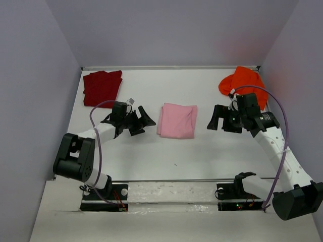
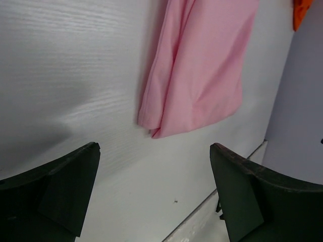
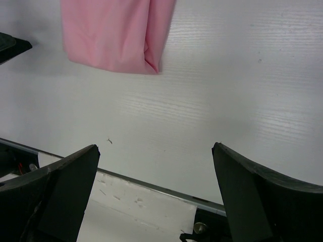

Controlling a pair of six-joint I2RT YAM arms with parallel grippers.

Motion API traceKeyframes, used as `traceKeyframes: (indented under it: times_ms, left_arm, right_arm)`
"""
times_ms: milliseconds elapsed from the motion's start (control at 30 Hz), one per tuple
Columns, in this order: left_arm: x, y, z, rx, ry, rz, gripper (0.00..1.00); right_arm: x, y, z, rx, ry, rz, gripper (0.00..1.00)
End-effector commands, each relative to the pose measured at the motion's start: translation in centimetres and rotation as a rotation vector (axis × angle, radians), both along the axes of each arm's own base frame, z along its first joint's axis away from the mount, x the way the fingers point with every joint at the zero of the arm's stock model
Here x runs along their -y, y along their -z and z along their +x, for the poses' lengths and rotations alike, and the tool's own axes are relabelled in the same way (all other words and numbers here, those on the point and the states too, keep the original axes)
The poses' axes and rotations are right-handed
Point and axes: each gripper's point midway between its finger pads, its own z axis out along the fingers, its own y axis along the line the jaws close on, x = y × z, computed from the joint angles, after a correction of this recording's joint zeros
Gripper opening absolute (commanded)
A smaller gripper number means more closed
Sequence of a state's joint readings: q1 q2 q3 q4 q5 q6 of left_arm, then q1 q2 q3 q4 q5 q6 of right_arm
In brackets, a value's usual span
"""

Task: Fold and stack the t-shirts
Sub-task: Put the neatly folded tshirt into the corner of the board with the left arm

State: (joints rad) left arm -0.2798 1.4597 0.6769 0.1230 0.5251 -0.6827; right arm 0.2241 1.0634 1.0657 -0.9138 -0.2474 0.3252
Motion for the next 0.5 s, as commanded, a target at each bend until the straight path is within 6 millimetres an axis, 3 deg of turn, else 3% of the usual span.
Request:
traceKeyframes:
  times_ms: [0, 467]
  left_arm:
    - [2.4, -2.4, 1.8, 0.071, 0.037, -0.193, 0.99]
    - [4.8, 0.8, 5.4, 0.035, 0.105, -0.155, 0.99]
  right_arm:
    - [-0.6, -2.3, 0.1, 0.061, -0.011, 0.033, 1.00]
    - [-0.8, -2.4, -0.1, 0.064, 0.000, 0.055, 1.00]
